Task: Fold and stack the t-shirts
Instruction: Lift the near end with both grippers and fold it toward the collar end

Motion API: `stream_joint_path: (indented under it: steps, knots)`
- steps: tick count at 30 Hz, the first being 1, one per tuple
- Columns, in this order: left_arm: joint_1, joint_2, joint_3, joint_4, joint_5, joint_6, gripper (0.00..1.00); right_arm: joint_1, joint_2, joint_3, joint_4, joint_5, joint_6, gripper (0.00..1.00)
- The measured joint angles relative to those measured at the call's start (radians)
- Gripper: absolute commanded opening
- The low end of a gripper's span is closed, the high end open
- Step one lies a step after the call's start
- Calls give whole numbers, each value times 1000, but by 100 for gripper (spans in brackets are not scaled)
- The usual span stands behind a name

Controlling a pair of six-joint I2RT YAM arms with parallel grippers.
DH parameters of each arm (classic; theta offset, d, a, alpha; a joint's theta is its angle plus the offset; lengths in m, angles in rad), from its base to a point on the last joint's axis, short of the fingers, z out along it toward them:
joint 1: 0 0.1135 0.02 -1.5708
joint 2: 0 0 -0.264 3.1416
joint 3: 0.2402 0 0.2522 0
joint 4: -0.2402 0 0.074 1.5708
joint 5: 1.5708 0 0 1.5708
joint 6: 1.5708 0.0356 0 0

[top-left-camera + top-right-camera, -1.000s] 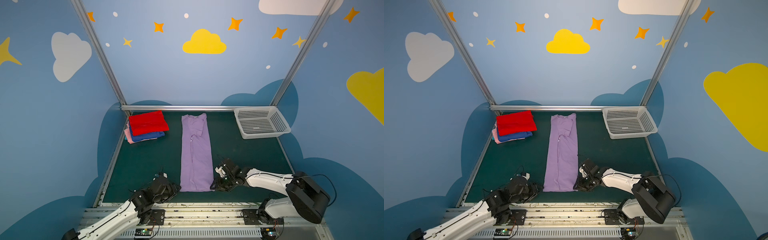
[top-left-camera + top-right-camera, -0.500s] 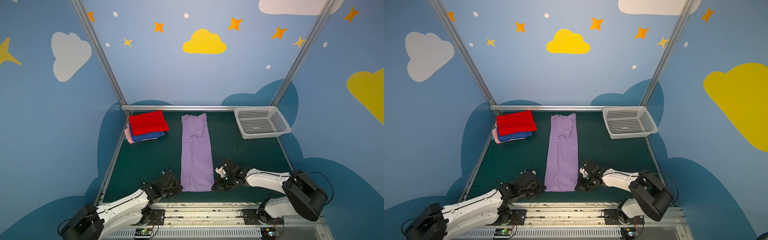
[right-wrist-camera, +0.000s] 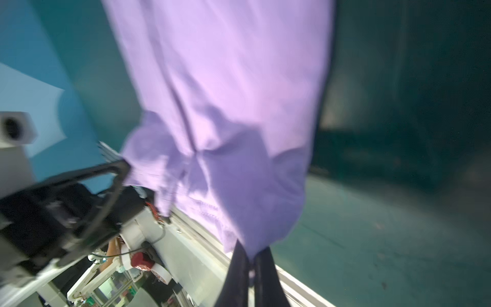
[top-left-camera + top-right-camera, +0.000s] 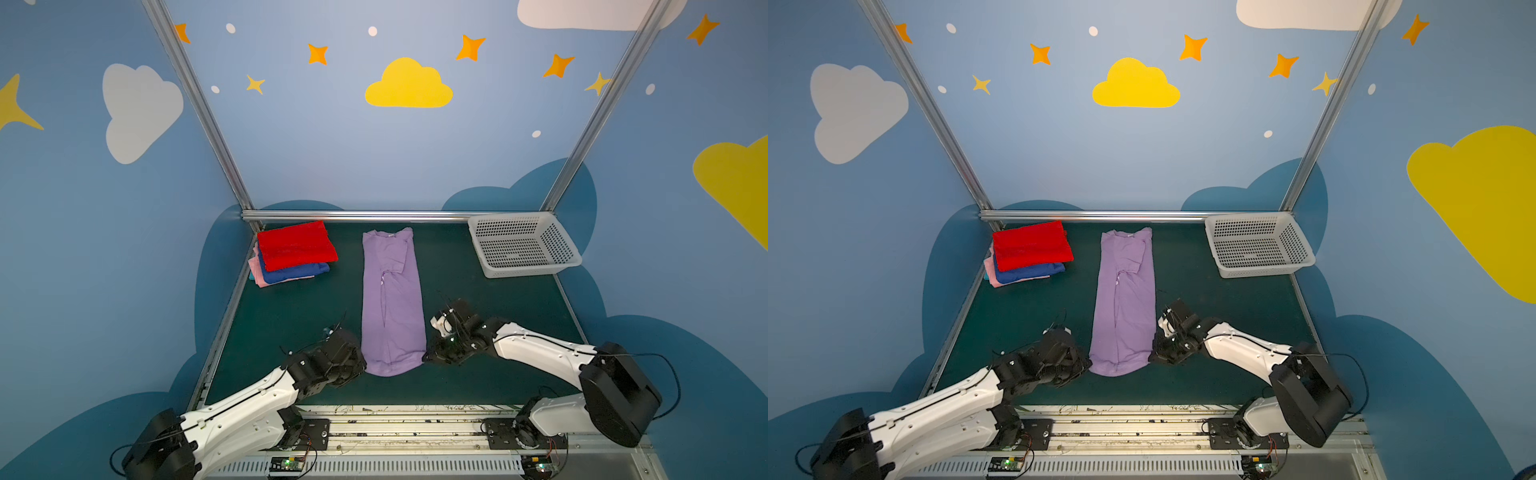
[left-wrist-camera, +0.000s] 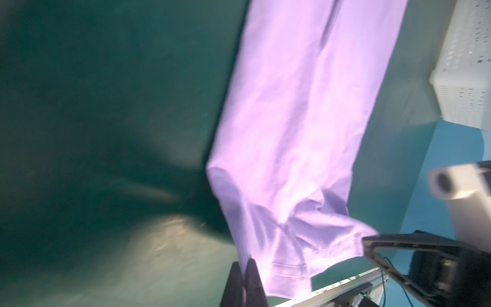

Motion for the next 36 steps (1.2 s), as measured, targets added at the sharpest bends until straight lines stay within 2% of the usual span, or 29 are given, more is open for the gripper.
stream_joint_path:
  steps: [5, 12, 17, 27, 36]
  knots:
    - [58, 168, 142, -27, -4, 58, 4, -73, 82, 153, -33, -9, -49, 0]
    - [237, 340, 332, -66, 23, 180, 4, -195, 226, 279, -87, -46, -112, 0]
    - [319, 488, 481, -79, 61, 274, 4, -248, 341, 416, -116, -69, -154, 0]
    - [423, 740, 686, -70, 168, 378, 4, -333, 528, 619, -137, -114, -187, 0]
    - [474, 875, 847, -64, 222, 412, 4, -370, 663, 782, -148, -146, -187, 0]
